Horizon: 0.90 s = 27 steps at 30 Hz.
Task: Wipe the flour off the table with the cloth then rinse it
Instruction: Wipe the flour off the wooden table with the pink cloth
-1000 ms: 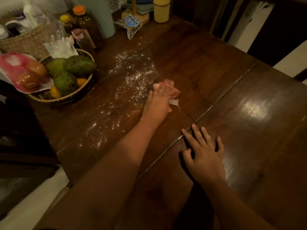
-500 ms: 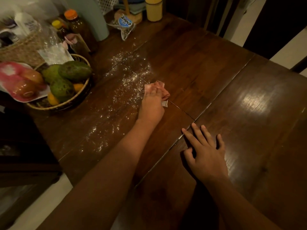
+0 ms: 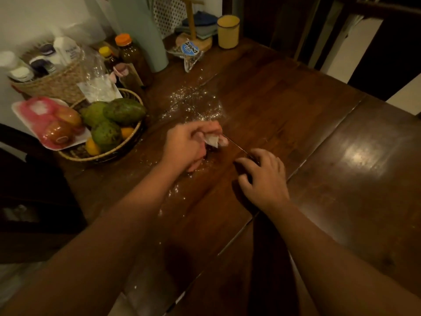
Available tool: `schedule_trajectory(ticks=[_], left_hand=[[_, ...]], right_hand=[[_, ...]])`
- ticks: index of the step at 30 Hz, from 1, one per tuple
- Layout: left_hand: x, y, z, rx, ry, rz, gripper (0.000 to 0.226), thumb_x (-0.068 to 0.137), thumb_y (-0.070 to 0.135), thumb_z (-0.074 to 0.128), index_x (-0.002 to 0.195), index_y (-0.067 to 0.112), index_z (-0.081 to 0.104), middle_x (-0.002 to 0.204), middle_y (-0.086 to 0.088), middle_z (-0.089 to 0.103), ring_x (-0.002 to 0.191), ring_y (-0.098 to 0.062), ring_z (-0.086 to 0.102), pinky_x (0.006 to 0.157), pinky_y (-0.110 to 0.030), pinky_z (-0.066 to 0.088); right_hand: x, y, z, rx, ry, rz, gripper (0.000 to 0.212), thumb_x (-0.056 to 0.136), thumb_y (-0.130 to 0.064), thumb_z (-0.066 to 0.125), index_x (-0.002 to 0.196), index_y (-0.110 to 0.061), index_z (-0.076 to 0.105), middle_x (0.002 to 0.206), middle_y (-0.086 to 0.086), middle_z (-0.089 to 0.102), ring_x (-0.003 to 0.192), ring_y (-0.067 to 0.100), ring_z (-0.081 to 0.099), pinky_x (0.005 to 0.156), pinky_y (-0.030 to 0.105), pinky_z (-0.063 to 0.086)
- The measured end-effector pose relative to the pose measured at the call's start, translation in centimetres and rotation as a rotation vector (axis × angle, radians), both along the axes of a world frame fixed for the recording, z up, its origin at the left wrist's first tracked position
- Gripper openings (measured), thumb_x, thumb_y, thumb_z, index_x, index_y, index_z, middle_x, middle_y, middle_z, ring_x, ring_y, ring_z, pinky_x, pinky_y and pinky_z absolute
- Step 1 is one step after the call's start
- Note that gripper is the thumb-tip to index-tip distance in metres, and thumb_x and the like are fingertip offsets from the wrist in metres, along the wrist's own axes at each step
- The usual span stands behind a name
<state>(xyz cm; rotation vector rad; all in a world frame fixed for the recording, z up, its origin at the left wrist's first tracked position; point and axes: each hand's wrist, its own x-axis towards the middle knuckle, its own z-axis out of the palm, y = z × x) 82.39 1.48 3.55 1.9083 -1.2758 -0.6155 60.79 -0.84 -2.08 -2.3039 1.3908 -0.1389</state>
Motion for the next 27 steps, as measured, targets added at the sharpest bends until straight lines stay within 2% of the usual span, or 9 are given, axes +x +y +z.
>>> schedule_trajectory(ticks=[3,6,11,14,16,18,20,24,27], left_hand=[[4.8,-4.3,1.2,-0.009,-0.196,0.044,0.034,0.099,0.009,0.052,0.127,0.024,0.064,0.109,0.013,0.064,0.073,0.005,0.061,0.060,-0.006,0.046],[9.2,-9.0,1.5,0.008,-0.353,0.067,0.035,0.098,0.009,0.052,0.129,0.019,0.062,0.126,0.002,0.064,0.111,-0.010,0.058,0.091,-0.018,0.041],[13.3,-16.2,2.8,-0.049,-0.416,0.228,0.036,0.094,0.001,0.045,0.119,0.010,0.069,0.119,-0.009,0.069,0.110,-0.019,0.062,0.090,-0.024,0.043],[14.2,-19.8,1.8,0.055,-0.325,0.111,0.037,0.098,0.000,0.042,0.123,0.011,0.066,0.123,0.000,0.066,0.094,0.009,0.059,0.078,-0.005,0.041],[14.9,-21.3,-0.3,0.201,-0.300,-0.022,0.035,0.100,0.004,0.042,0.125,0.015,0.064,0.126,0.002,0.063,0.087,0.010,0.059,0.067,-0.004,0.043],[15.0,-22.1,-2.6,0.337,-0.386,-0.127,0.037,0.101,0.011,0.042,0.134,0.016,0.058,0.137,-0.007,0.058,0.112,-0.013,0.059,0.088,-0.020,0.047],[15.2,-22.5,-4.0,0.348,-0.503,-0.196,0.040,0.102,0.015,0.040,0.140,0.016,0.052,0.145,-0.012,0.049,0.129,-0.029,0.049,0.107,-0.038,0.040],[15.8,-24.2,-4.7,0.353,-0.501,-0.228,0.041,0.101,0.022,0.035,0.139,0.025,0.050,0.145,-0.011,0.046,0.126,-0.031,0.050,0.106,-0.048,0.043],[15.3,-26.0,-4.5,0.439,-0.589,-0.181,0.043,0.100,0.027,0.041,0.140,0.010,0.044,0.144,-0.017,0.046,0.129,-0.035,0.046,0.107,-0.049,0.038]], right_hand=[[2.5,-1.2,-1.2,-0.006,0.051,0.011,0.054,0.098,-0.049,0.028,0.152,-0.048,0.024,0.167,-0.004,0.012,0.155,0.020,-0.004,0.121,0.059,-0.006],[2.7,-1.0,-1.6,-0.036,0.055,-0.009,0.056,0.098,-0.052,0.027,0.153,-0.051,0.016,0.168,-0.008,0.008,0.155,0.018,-0.006,0.121,0.060,-0.006],[3.0,-1.1,-1.7,-0.068,0.069,-0.031,0.056,0.097,-0.051,0.029,0.152,-0.052,0.020,0.167,-0.010,0.012,0.155,0.016,-0.003,0.122,0.058,-0.003],[2.9,-1.0,-1.9,-0.066,0.063,-0.036,0.057,0.096,-0.051,0.028,0.152,-0.054,0.021,0.167,-0.013,0.013,0.155,0.014,-0.004,0.122,0.057,-0.003],[3.0,-1.2,-2.0,-0.072,0.067,-0.041,0.057,0.095,-0.050,0.028,0.151,-0.055,0.023,0.166,-0.013,0.015,0.155,0.014,-0.002,0.122,0.055,-0.002],[3.1,-1.3,-2.1,-0.073,0.067,-0.050,0.057,0.093,-0.050,0.030,0.150,-0.055,0.027,0.166,-0.013,0.019,0.155,0.014,0.001,0.122,0.055,0.000],[3.1,-1.3,-2.2,-0.066,0.073,-0.053,0.058,0.092,-0.049,0.030,0.150,-0.055,0.027,0.166,-0.012,0.019,0.155,0.014,0.002,0.122,0.055,0.000],[3.1,-1.2,-2.2,-0.058,0.075,-0.056,0.059,0.092,-0.050,0.030,0.150,-0.057,0.023,0.166,-0.013,0.017,0.155,0.013,0.000,0.122,0.056,0.001],[3.2,-1.3,-2.3,-0.055,0.069,-0.063,0.059,0.092,-0.049,0.033,0.150,-0.057,0.025,0.165,-0.012,0.020,0.155,0.015,0.003,0.122,0.056,0.002]])
